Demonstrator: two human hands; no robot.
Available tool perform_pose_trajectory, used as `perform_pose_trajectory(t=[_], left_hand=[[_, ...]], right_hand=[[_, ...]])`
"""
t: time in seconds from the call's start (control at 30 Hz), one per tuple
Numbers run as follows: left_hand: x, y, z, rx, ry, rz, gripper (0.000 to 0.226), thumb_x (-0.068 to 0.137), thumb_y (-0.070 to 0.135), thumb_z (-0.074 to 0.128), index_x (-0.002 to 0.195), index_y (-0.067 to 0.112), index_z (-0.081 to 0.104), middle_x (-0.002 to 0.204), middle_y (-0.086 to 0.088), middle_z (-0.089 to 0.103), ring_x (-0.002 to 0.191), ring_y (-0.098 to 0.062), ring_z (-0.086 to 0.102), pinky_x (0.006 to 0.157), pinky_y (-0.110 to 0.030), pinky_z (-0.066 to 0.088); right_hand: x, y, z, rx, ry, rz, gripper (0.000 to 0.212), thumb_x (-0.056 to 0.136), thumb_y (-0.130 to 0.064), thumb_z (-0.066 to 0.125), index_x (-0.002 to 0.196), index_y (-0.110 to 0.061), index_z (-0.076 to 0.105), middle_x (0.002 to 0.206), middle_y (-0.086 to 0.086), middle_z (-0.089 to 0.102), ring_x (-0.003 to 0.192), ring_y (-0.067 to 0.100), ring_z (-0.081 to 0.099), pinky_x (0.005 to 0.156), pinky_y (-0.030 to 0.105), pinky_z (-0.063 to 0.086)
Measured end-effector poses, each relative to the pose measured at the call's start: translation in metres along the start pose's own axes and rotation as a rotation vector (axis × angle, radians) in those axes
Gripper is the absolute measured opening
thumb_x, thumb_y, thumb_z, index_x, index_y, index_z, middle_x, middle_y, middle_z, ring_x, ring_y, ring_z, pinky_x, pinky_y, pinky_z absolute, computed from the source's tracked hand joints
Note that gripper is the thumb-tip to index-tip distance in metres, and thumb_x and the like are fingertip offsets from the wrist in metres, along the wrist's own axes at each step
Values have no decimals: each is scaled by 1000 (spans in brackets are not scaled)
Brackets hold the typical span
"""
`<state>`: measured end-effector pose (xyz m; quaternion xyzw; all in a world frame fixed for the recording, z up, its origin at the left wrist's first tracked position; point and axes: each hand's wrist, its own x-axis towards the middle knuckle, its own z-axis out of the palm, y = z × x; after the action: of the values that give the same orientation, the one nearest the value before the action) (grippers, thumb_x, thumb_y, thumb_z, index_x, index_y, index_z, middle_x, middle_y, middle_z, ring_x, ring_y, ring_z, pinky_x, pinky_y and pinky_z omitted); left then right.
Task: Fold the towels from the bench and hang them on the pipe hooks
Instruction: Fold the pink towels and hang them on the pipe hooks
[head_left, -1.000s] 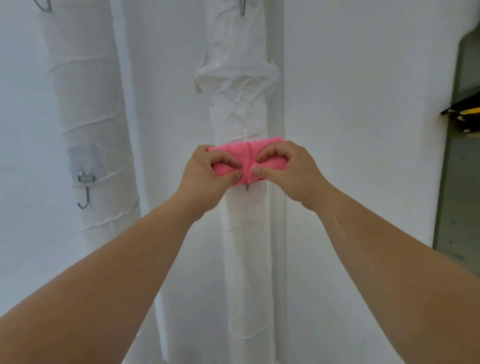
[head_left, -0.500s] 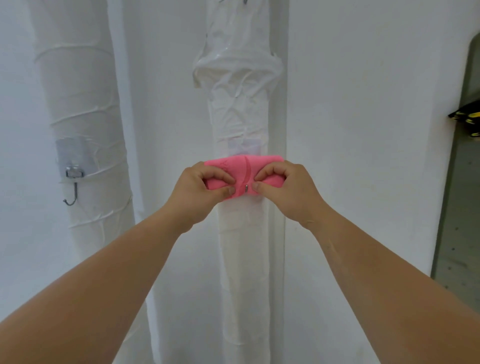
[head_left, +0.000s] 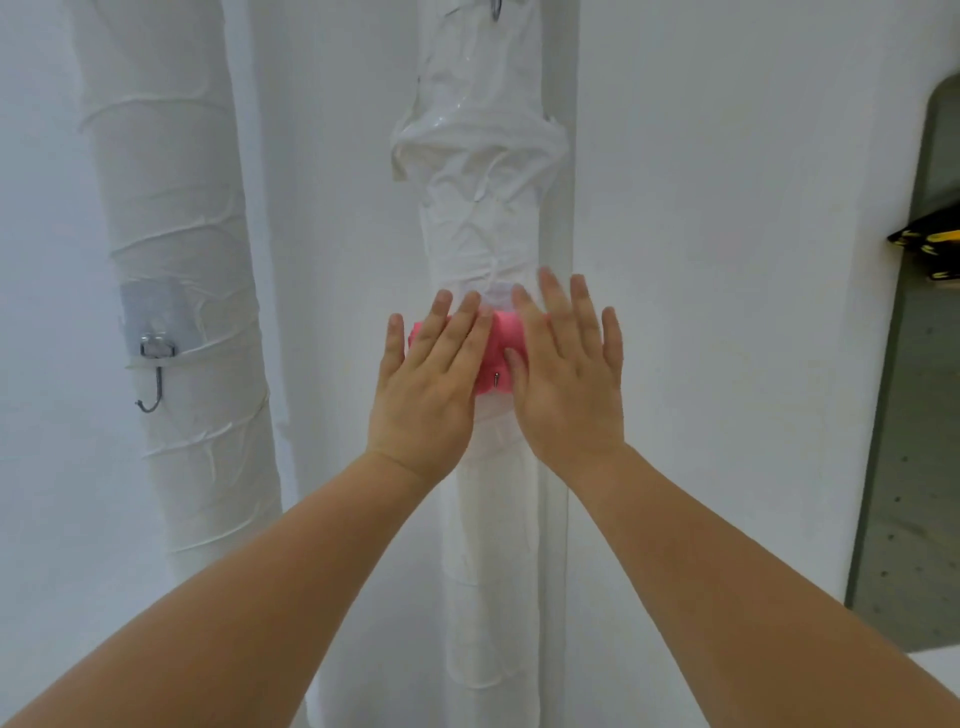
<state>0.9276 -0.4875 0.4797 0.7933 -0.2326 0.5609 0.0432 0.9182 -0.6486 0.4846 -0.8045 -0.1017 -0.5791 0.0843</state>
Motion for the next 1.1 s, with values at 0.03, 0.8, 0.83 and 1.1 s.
perform_pose_trajectory(t=[0.03, 0.8, 0.83, 1.1], left_hand=[[-2, 1, 2, -12, -48, -40, 57, 104, 24, 29, 160, 16, 20, 168, 0, 18, 157, -21, 9, 126, -53, 3], [0, -10, 12, -55, -262, 0, 78, 100, 49, 23, 155, 24, -26, 164, 4, -31, 153, -18, -25, 125, -54, -7], [0, -11, 7, -36, -294, 10, 81, 97, 47, 25, 154, 24, -27, 164, 3, -31, 153, -18, -25, 125, -55, -7], [2, -6, -15, 81, -361, 15, 97, 89, 42, 42, 156, 17, -24, 164, 0, -32, 152, -19, -27, 123, -57, -10]], right_hand=[[-1, 1, 1, -30, -53, -48, 55, 107, -40, 29, 159, -23, 24, 169, -1, 14, 157, 26, 6, 124, 54, 10], [9, 18, 2, 137, -351, -37, 62, 105, -52, 14, 156, -38, -19, 164, -21, -26, 153, 18, -23, 125, 53, -6], [10, 18, -1, 121, -373, -33, 63, 105, -52, 14, 156, -37, -20, 164, -20, -26, 153, 18, -23, 125, 53, -7], [14, 17, -25, -41, -451, -87, 65, 105, -53, 11, 156, -31, -23, 164, -13, -30, 152, 21, -27, 122, 57, -11]])
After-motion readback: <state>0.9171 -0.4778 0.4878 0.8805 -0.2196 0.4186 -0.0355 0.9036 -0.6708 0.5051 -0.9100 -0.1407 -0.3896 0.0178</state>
